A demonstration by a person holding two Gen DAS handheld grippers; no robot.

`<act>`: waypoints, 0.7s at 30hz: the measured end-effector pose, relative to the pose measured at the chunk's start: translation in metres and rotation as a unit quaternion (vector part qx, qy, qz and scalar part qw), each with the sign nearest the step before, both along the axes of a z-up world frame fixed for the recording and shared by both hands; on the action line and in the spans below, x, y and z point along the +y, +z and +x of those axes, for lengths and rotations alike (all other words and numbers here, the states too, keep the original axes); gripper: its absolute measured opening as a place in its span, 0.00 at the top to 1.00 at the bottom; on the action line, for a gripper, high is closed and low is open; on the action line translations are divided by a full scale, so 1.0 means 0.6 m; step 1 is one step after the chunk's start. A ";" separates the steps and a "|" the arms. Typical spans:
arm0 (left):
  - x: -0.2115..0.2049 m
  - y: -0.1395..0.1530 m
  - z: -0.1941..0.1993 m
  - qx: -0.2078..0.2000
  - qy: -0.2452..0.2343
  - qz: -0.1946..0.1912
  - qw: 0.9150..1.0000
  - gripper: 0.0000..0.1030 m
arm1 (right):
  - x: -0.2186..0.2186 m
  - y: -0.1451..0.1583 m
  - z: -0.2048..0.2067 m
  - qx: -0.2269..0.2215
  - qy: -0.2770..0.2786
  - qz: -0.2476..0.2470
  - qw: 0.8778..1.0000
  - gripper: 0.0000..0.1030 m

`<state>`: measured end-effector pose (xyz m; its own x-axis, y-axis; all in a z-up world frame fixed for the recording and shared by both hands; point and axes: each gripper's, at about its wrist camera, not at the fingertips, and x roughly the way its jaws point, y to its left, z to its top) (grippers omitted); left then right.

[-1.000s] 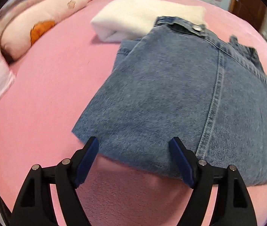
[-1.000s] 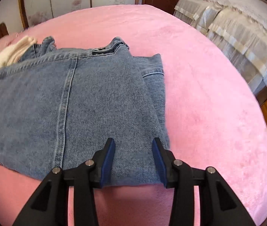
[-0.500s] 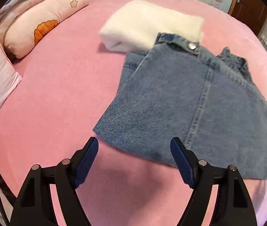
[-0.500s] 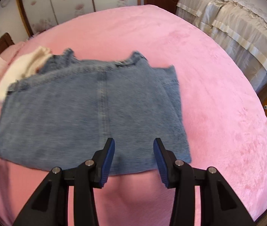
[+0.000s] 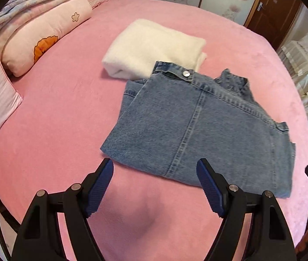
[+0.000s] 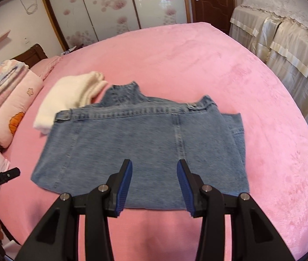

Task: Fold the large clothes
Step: 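Press the folded jacket edge flat with the left tool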

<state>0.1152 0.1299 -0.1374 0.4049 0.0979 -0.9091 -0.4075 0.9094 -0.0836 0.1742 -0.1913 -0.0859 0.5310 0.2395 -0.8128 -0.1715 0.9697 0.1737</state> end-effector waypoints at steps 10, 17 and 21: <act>0.019 -0.114 -0.062 -0.024 0.051 -0.231 0.971 0.25 | 0.092 -0.002 -0.040 -0.052 0.075 -0.014 0.996 0.57; 0.035 -0.238 -0.090 -0.050 0.101 -0.275 0.955 0.26 | 0.154 -0.071 -0.064 -0.055 0.127 -0.026 0.990 0.57; 0.055 -0.285 -0.078 -0.100 0.114 -0.298 0.942 0.26 | 0.176 -0.111 -0.069 -0.051 0.142 -0.025 0.988 0.57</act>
<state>0.0684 0.1630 -0.3085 0.6042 -0.3013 -0.7377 -0.5088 0.5666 -0.6481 0.1330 -0.0857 -0.1524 0.5273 0.3511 -0.7737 -0.4520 0.8870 0.0945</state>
